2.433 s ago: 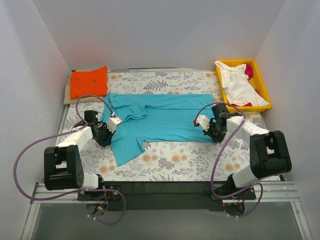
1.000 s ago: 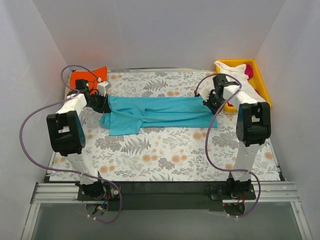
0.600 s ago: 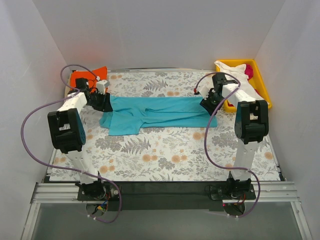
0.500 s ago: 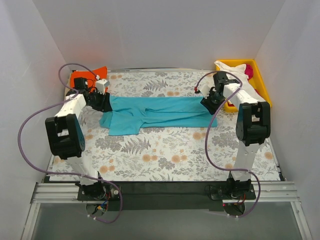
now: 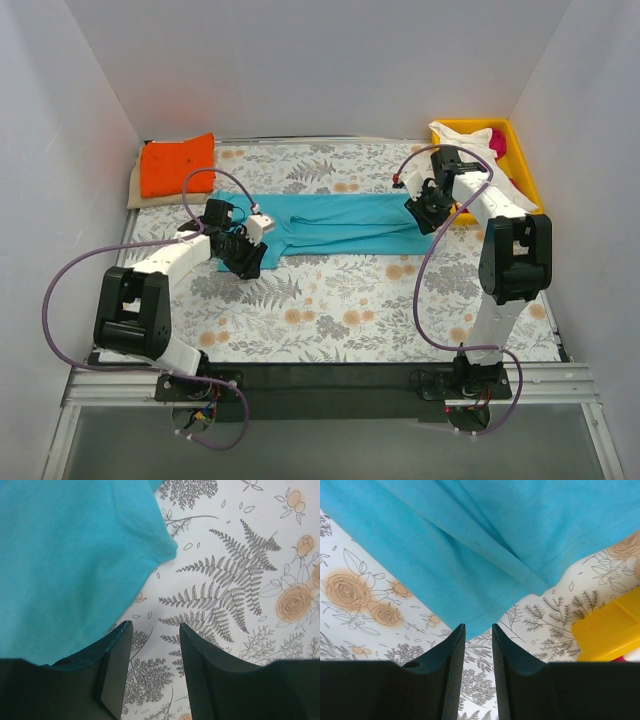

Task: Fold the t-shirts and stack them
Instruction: Fold the tshirt

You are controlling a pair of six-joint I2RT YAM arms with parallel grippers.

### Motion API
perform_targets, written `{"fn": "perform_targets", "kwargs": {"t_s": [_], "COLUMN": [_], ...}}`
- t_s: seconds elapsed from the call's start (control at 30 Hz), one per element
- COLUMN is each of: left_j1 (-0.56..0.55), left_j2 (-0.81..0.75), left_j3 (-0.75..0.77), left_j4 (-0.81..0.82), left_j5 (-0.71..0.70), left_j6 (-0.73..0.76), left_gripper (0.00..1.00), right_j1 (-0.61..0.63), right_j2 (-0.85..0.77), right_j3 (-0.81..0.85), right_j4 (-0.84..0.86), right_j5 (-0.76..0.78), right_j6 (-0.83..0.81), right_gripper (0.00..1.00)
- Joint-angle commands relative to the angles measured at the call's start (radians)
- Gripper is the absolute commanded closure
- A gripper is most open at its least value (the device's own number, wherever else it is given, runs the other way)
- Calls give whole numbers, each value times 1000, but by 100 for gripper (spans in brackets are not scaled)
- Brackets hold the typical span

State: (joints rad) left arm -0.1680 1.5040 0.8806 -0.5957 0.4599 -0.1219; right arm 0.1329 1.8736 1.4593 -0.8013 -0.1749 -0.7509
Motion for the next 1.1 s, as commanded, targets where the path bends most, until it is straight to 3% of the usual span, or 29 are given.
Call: {"fn": "perform_targets", "kwargs": {"t_s": [0.0,0.4,0.5,0.63,0.67,0.83,1.07], "left_j1": [-36,-74,-76,-76,-74,-71,-51], "left_j2": [7,111,131,139,137,131,225], "left_j3": [-5,-23,-25,18,41,210,406], "left_j4": [123,211,205,175,168,68,66], "left_j5": [-96,-285,-291,-279,-280,-224,-264], "left_j6": [-51,-117,-111,-102,-108,-142,-151], "left_gripper": [59,59,63,86,98,100,100], "right_j1": [-3,-3,-1,-4,-4,-12,-15], "right_j2": [1,9,9,7,9,6,10], "right_j3": [-4,4,1,-5,-5,4,18], "right_j4": [-22,-27,-27,-24,-26,-26,-27], "right_j5": [-46,-46,-48,-29,-28,-28,-38], "right_j6": [36,24,24,15,13,7,5], "right_gripper": [70,70,70,67,67,66,66]}}
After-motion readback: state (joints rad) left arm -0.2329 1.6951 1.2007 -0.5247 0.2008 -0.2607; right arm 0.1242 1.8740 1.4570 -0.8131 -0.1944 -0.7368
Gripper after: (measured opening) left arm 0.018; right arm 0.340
